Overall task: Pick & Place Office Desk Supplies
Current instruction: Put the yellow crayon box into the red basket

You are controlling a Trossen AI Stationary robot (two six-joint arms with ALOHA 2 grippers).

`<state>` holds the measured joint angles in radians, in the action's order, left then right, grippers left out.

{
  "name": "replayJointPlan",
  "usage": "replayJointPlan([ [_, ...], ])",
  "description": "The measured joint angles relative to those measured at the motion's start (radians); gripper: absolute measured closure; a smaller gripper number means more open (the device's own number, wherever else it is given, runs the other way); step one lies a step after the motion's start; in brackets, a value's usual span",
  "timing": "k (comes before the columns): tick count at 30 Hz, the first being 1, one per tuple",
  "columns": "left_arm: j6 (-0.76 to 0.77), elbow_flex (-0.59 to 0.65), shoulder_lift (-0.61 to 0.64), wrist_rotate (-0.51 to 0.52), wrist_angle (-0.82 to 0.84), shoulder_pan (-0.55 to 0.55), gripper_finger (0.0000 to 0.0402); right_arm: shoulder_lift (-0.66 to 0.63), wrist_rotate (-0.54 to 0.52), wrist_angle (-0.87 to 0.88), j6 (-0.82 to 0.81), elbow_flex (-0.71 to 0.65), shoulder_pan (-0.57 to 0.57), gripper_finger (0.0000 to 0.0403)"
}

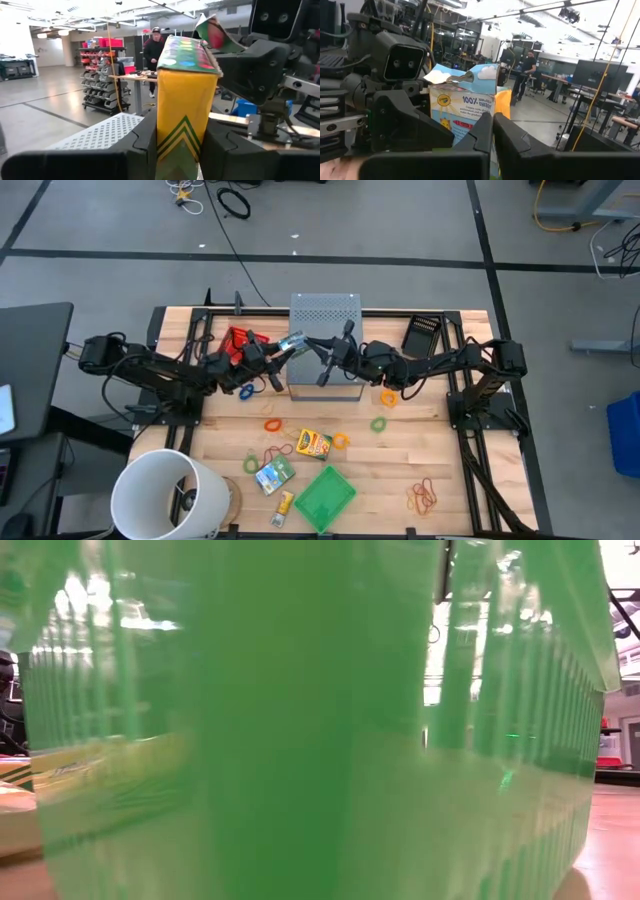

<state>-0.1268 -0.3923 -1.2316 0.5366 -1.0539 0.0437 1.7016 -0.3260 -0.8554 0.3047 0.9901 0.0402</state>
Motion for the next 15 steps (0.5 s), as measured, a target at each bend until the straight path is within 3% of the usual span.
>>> replayJointPlan([
  [4, -0.011, 0.000, 0.000, 0.010, 0.019, 0.000, 0.0301, 0.000, 0.001, 0.031, -0.014, 0.000, 0.000, 0.0322],
  [8, -0.024, 0.000, 0.000, 0.048, 0.041, 0.000, 0.0301, 0.000, 0.006, 0.052, -0.016, 0.000, -0.002, 0.0244],
  [12, -0.024, 0.000, 0.000, 0.146, 0.077, 0.004, 0.0302, -0.011, 0.031, 0.078, -0.016, 0.000, -0.013, 0.0174],
  [15, -0.043, 0.000, 0.000, 0.230, 0.103, 0.004, 0.0302, -0.034, 0.015, 0.118, -0.012, 0.000, -0.028, 0.0153],
])
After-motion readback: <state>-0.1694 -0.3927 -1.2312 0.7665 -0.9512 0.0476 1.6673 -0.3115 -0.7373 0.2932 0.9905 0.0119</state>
